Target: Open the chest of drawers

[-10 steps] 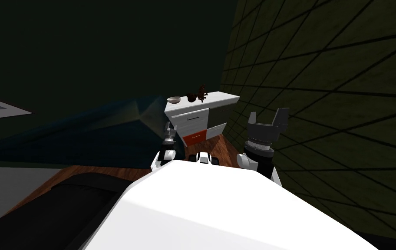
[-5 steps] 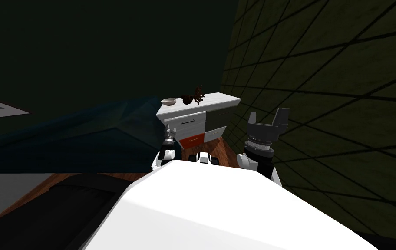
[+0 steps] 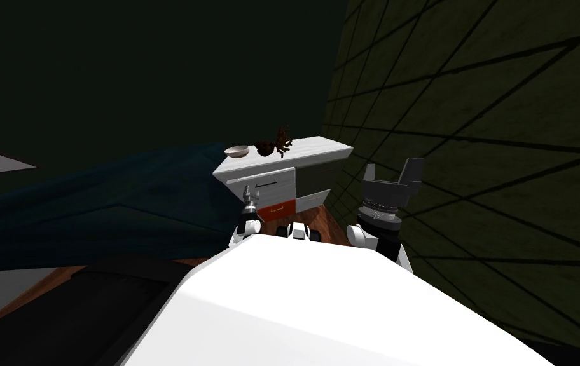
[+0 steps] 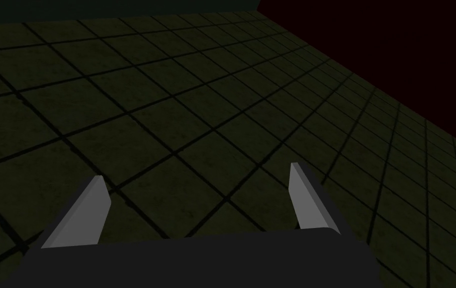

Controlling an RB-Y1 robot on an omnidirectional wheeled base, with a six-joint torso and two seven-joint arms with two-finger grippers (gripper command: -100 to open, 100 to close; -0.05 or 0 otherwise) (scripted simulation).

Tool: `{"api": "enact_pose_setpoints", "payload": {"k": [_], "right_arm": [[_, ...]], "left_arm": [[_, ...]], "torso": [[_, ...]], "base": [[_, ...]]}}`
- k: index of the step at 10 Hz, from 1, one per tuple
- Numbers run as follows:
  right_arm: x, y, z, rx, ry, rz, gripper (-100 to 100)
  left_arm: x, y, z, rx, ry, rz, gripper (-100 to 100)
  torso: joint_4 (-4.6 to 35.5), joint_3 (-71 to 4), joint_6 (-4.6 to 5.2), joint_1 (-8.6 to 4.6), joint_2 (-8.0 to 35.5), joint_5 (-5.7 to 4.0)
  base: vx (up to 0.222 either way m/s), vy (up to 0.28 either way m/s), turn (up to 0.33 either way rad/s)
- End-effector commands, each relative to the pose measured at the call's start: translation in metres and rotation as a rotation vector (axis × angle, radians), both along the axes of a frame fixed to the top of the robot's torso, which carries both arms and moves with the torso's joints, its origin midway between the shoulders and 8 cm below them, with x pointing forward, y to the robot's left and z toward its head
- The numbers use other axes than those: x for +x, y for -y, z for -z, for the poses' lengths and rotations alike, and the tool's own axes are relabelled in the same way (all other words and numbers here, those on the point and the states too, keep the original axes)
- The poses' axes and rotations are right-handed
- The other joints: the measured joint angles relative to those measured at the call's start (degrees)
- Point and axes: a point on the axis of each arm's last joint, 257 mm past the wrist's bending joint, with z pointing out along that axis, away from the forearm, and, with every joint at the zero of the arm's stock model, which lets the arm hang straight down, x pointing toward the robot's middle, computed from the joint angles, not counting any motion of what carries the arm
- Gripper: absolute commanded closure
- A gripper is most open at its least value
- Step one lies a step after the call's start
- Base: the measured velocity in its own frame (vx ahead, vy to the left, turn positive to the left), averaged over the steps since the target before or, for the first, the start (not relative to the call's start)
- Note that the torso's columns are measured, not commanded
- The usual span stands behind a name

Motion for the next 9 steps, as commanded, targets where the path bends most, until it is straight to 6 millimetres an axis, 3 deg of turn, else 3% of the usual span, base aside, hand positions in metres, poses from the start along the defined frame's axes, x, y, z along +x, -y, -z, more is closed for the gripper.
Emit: {"api": "enact_pose_setpoints", "payload": {"k": [1, 3, 9], "right_arm": [[0.000, 0.000, 0.000, 0.000, 0.000, 0.000, 0], [0.000, 0.000, 0.000, 0.000, 0.000, 0.000, 0], [0.000, 0.000, 0.000, 0.000, 0.000, 0.000, 0]], "left_arm": [[-0.001, 0.005, 0.017, -0.093, -0.003, -0.037, -100], [-0.001, 0.006, 0.018, -0.100, -0.002, -0.040, -100], [0.036, -0.039, 0.014, -0.089, -0.001, -0.137, -100]], "torso": [[0.0, 0.1, 0.00, 0.11, 0.1, 0.04], [0.0, 0.0, -0.01, 0.06, 0.1, 0.02], [0.0, 0.0, 0.00, -0.14, -0.1, -0.03]], "base": [[0.048, -0.047, 0.022], [0.019, -0.014, 0.006], [-0.091, 0.009, -0.149]]}}
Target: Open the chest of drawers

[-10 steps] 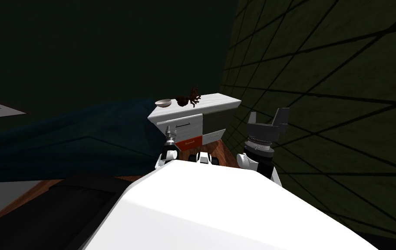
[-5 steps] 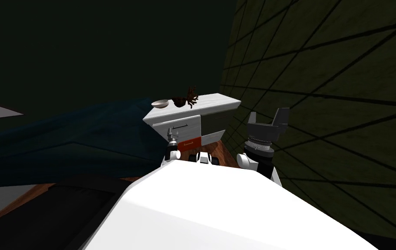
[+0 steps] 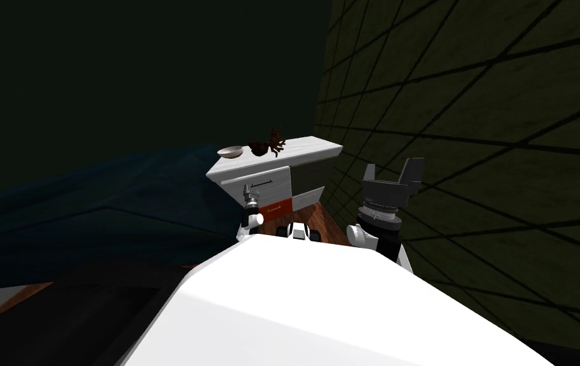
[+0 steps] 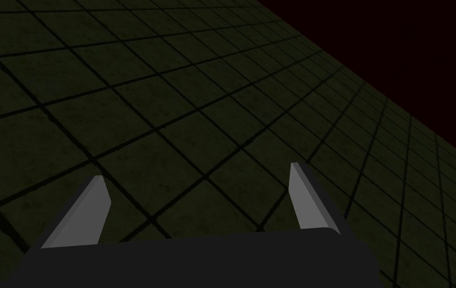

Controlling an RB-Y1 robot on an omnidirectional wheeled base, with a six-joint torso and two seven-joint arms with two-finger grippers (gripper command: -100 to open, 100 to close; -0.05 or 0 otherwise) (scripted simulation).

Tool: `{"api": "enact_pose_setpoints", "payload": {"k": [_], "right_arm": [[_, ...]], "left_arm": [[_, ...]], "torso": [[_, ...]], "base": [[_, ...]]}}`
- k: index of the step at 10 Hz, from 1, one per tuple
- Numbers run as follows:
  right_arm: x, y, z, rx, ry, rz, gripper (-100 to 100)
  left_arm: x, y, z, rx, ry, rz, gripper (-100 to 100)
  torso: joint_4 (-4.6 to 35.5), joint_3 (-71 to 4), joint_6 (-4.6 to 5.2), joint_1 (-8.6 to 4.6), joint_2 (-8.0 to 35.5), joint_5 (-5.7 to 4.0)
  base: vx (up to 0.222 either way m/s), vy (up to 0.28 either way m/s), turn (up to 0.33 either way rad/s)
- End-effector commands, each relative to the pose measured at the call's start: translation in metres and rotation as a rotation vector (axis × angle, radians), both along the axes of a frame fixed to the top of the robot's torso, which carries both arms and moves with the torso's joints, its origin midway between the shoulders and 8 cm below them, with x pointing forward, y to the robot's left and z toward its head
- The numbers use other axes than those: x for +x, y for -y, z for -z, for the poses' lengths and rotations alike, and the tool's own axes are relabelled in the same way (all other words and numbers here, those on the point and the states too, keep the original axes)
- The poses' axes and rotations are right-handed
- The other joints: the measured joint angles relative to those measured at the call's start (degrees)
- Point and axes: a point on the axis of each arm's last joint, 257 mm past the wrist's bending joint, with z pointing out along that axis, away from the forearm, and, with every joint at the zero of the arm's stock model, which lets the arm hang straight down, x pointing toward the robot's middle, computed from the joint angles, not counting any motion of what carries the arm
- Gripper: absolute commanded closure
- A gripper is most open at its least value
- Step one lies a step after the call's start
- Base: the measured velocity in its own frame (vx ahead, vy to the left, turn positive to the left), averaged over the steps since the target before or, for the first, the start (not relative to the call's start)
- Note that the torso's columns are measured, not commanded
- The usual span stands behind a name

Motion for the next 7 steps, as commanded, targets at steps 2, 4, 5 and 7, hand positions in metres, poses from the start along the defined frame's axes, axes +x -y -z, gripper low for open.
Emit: {"api": "enact_pose_setpoints", "payload": {"k": [2, 4, 5, 7], "right_arm": [[0.000, 0.000, 0.000, 0.000, 0.000, 0.000, 0], [0.000, 0.000, 0.000, 0.000, 0.000, 0.000, 0], [0.000, 0.000, 0.000, 0.000, 0.000, 0.000, 0], [0.000, 0.000, 0.000, 0.000, 0.000, 0.000, 0]], "left_arm": [[0.020, -0.025, -0.001, -0.002, -0.011, -0.059, -100], [0.030, -0.030, -0.006, -0.006, -0.002, -0.070, -100], [0.034, -0.037, -0.006, -0.010, -0.006, -0.085, -100], [0.023, -0.023, -0.005, -0.002, -0.002, -0.055, 100]], "torso": [[0.0, -0.1, -0.01, 0.06, -0.1, 0.02], [-0.1, -0.1, -0.02, -0.01, -0.2, -0.01], [-0.1, -0.1, -0.01, 0.01, -0.2, 0.00], [0.0, 0.0, -0.04, 0.03, -0.1, 0.01]], "base": [[-0.101, 0.011, -0.140], [-0.052, 0.000, -0.083], [-0.070, -0.001, -0.152], [0.004, 0.000, 0.103]]}}
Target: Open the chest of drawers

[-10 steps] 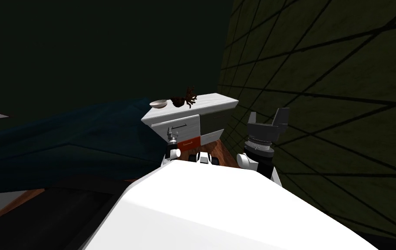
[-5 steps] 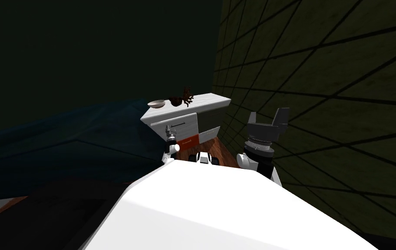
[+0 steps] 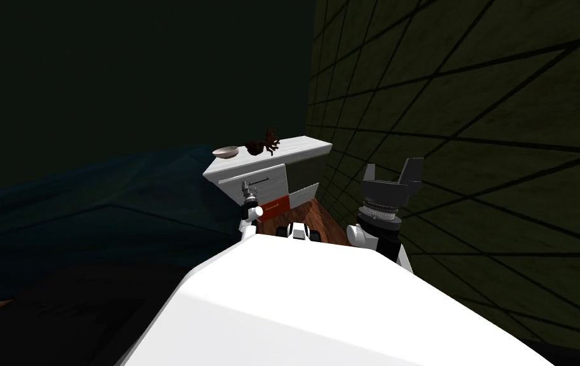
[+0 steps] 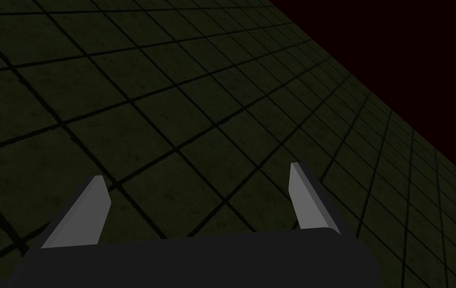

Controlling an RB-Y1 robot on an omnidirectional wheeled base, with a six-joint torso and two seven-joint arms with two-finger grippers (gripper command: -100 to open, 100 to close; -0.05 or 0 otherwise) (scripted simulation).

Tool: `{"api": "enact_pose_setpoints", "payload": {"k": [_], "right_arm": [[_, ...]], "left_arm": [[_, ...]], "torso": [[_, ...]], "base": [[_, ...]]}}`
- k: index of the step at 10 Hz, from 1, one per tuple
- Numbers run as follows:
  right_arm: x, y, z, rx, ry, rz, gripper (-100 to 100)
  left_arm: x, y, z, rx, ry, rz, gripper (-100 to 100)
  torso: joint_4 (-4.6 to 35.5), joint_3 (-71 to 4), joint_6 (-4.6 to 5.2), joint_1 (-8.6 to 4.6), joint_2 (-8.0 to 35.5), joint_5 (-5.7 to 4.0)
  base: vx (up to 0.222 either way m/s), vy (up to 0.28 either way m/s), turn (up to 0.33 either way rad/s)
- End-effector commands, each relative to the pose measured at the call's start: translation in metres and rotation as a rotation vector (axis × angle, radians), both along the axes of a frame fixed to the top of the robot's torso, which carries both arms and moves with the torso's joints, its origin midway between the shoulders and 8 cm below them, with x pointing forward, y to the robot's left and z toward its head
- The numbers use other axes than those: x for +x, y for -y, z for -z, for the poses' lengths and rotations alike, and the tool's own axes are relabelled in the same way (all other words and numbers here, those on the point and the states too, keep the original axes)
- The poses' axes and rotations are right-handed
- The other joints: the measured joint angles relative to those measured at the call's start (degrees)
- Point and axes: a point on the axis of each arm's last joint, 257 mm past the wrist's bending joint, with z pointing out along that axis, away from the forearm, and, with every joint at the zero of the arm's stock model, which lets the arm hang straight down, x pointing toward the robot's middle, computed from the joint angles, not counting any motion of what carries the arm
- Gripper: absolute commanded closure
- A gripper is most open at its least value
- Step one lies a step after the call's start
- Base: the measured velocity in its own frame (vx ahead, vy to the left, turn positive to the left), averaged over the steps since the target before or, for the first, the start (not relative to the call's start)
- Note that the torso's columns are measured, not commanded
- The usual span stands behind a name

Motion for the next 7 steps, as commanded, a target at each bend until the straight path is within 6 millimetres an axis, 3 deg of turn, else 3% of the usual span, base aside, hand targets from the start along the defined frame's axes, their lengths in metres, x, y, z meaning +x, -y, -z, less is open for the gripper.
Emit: {"api": "enact_pose_setpoints", "payload": {"k": [1, 6, 7], "right_arm": [[0.000, 0.000, 0.000, 0.000, 0.000, 0.000, 0], [0.000, 0.000, 0.000, 0.000, 0.000, 0.000, 0], [0.000, 0.000, 0.000, 0.000, 0.000, 0.000, 0]], "left_arm": [[-0.013, 0.016, 0.004, 0.007, 0.002, 0.037, 100], [-0.042, 0.053, 0.006, 0.004, 0.011, 0.118, 100], [-0.045, 0.052, 0.009, 0.004, 0.002, 0.115, 100]], "torso": [[0.0, -0.1, -0.03, 0.02, -0.2, 0.00], [0.0, 0.0, 0.12, -0.10, 0.1, -0.01], [0.0, 0.1, 0.07, -0.04, 0.1, 0.00]], "base": [[0.106, 0.004, 0.218], [0.113, -0.011, 0.150], [0.060, -0.005, 0.036]]}}
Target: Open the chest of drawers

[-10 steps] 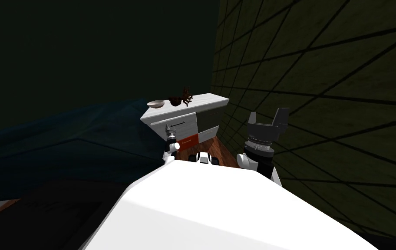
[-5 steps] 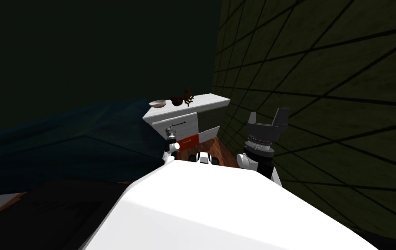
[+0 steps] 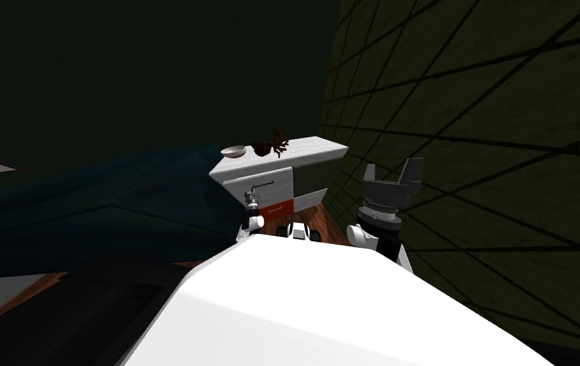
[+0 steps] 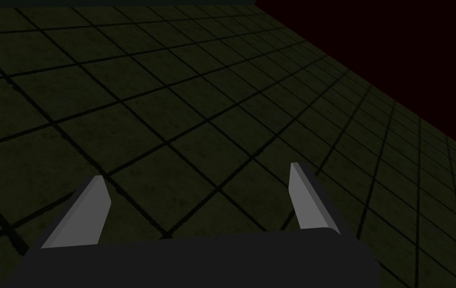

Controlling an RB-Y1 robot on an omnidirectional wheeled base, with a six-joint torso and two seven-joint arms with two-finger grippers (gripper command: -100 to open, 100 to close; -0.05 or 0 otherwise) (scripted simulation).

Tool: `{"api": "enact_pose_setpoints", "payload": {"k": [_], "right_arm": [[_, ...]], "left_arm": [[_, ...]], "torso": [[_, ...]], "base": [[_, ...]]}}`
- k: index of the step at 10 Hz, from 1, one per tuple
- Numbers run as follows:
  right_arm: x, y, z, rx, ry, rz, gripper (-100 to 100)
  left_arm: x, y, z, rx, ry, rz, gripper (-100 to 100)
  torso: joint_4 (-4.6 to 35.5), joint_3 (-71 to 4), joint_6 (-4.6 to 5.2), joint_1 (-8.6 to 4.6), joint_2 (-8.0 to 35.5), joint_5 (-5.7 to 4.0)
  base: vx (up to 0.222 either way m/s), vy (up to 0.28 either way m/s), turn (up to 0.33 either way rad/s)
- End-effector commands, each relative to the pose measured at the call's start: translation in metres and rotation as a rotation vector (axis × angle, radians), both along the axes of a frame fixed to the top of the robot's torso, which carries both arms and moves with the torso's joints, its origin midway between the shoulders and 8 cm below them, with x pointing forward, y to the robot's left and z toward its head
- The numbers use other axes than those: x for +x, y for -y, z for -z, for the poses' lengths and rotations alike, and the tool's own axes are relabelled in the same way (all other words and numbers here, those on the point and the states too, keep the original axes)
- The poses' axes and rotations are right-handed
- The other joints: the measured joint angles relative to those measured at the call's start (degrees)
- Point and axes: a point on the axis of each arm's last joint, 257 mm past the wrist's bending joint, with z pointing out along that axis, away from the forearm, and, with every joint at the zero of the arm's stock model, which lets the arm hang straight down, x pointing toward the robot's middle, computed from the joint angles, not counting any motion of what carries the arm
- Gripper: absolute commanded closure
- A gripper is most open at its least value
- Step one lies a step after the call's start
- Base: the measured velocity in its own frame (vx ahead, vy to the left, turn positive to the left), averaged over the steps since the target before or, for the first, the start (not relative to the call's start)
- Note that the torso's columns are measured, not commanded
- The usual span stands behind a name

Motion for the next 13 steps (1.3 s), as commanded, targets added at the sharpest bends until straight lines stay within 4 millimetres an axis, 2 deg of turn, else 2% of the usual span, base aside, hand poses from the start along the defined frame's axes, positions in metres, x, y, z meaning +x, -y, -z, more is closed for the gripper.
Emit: {"api": "enact_pose_setpoints", "payload": {"k": [1, 2, 3, 4, 7, 13], "right_arm": [[0.000, 0.000, 0.000, 0.000, 0.000, 0.000, 0], [0.000, 0.000, 0.000, 0.000, 0.000, 0.000, 0], [0.000, 0.000, 0.000, 0.000, 0.000, 0.000, 0], [0.000, 0.000, 0.000, 0.000, 0.000, 0.000, 0], [0.000, 0.000, 0.000, 0.000, 0.000, 0.000, 0], [0.000, 0.000, 0.000, 0.000, 0.000, 0.000, 0]], "left_arm": [[-0.013, 0.013, 0.001, -0.008, -0.002, 0.025, 100], [-0.019, 0.020, 0.002, -0.013, -0.001, 0.042, 100], [-0.015, 0.017, 0.001, -0.008, -0.004, 0.031, 100], [-0.015, 0.013, -0.002, 0.026, -0.009, 0.047, -100], [-0.014, 0.004, -0.008, 0.096, -0.024, 0.074, -100], [-0.013, -0.007, -0.016, 0.166, -0.054, 0.101, -100]], "torso": [[0.0, 0.0, 0.01, 0.04, 0.1, 0.01], [0.0, 0.0, -0.04, 0.04, 0.0, 0.01], [0.0, 0.0, -0.05, 0.02, 0.0, -0.01], [0.0, 0.0, 0.00, 0.03, 0.0, 0.00], [0.5, 0.2, -0.28, -0.03, 0.5, -0.41], [0.5, 0.1, -0.22, -0.18, 0.3, -0.46]], "base": [[0.054, -0.005, 0.091], [0.070, -0.009, 0.175], [0.032, -0.006, 0.037], [0.005, -0.008, -0.020], [0.000, -0.019, -0.003], [0.009, -0.031, 0.017]]}}
